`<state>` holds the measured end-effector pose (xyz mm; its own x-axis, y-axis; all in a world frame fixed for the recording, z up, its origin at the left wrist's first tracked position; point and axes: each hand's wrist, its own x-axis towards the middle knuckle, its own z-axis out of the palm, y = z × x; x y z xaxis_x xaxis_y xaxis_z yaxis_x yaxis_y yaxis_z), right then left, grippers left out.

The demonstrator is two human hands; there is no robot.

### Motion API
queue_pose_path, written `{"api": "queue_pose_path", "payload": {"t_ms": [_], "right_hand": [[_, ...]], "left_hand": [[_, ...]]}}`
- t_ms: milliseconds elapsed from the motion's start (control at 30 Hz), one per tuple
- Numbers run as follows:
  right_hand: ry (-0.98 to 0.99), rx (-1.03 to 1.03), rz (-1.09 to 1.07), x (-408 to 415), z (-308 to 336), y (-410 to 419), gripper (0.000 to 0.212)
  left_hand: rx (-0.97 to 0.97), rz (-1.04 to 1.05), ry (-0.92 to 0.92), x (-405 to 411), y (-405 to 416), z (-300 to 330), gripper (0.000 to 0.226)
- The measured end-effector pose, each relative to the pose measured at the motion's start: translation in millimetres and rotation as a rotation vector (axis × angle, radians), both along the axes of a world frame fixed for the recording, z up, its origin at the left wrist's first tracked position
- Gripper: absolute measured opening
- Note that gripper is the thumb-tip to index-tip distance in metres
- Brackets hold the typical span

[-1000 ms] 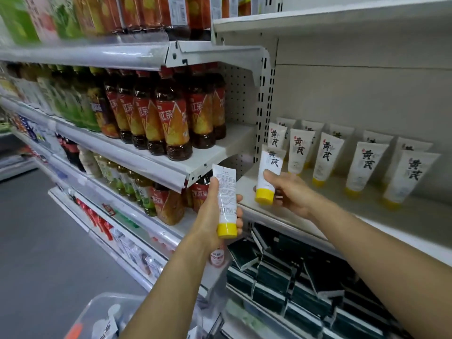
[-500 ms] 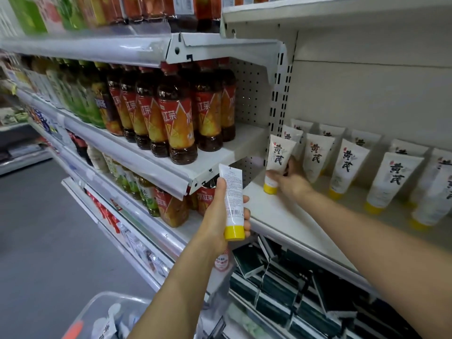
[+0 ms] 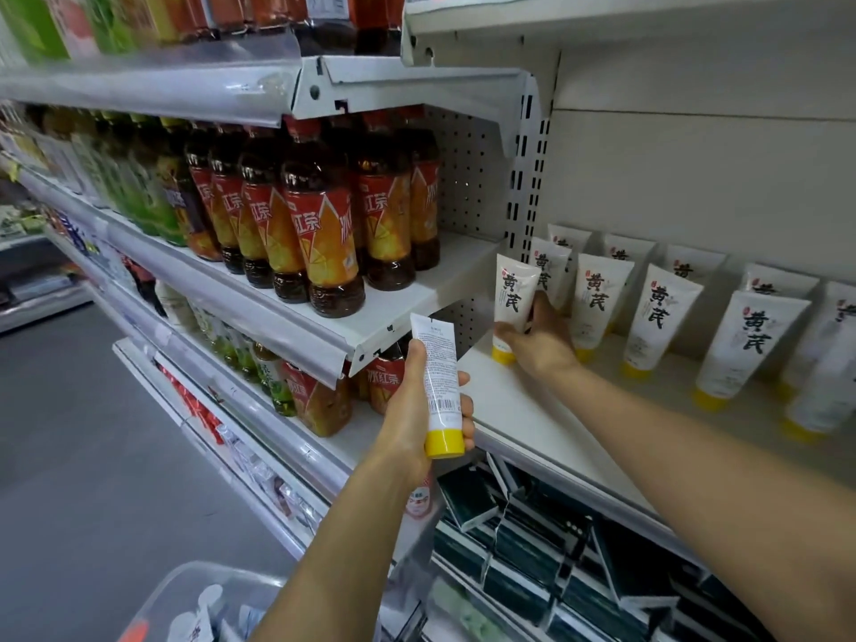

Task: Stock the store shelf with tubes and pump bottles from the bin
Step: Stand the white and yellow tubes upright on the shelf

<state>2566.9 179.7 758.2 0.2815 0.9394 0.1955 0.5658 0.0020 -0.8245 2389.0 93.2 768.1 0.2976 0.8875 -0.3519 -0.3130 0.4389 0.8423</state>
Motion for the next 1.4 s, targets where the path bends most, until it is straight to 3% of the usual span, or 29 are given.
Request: {"api": "queue_pose_path", "payload": {"t_ms": [333,467,567,733,933,1033,1133,1200,1300,1400], "right_hand": [[-0.006,-0.024,-0.018,6.3,-7.1,-18.4,0.052],[-0.008,-0.027,-0.032,10.8,-8.6,-39.9,0.031],[0.156,0.007,0.088,10.6,-6.2,-59.4,0.008],[0.335,-0.08,0.31,7.1,7.3,-97.7,0.037],[0.415,-0.209,0.48,2.3,13.1,-113.2,0.033],[0.321,-0.212,0.485,4.5,16.0,-115.8,0.027],[0.363,-0.198,0.497,6.6,17.7,-118.7,0.019],[0.377,-0.163,0.487,8.5,17.9,-118.9,0.024],[0.309,-0.091,0.402,15.9,19.0,-116.9,0.034],[0.26,-0.006,0.253,28.6,20.3,-109.7,0.029]], "left_hand": [[-0.008,0.031,-0.062,11.4,0.2,-3.0,0.077],[-0.02,0.074,-0.076,21.1,0.0,-5.9,0.077],[-0.032,0.146,-0.066,29.6,-1.8,-6.9,0.066],[0.02,0.225,0.039,41.8,-5.5,-3.4,0.036],[0.132,0.252,0.059,56.8,-12.1,-3.8,0.036],[0.159,0.217,0.081,60.6,-15.0,-2.7,0.031],[0.178,0.176,0.053,65.1,-20.1,5.4,0.028],[0.196,0.147,0.042,67.0,-24.7,12.5,0.026],[0.241,0.124,0.086,64.1,-27.4,16.1,0.026],[0.244,0.158,0.151,58.9,-25.6,13.9,0.026]]}}
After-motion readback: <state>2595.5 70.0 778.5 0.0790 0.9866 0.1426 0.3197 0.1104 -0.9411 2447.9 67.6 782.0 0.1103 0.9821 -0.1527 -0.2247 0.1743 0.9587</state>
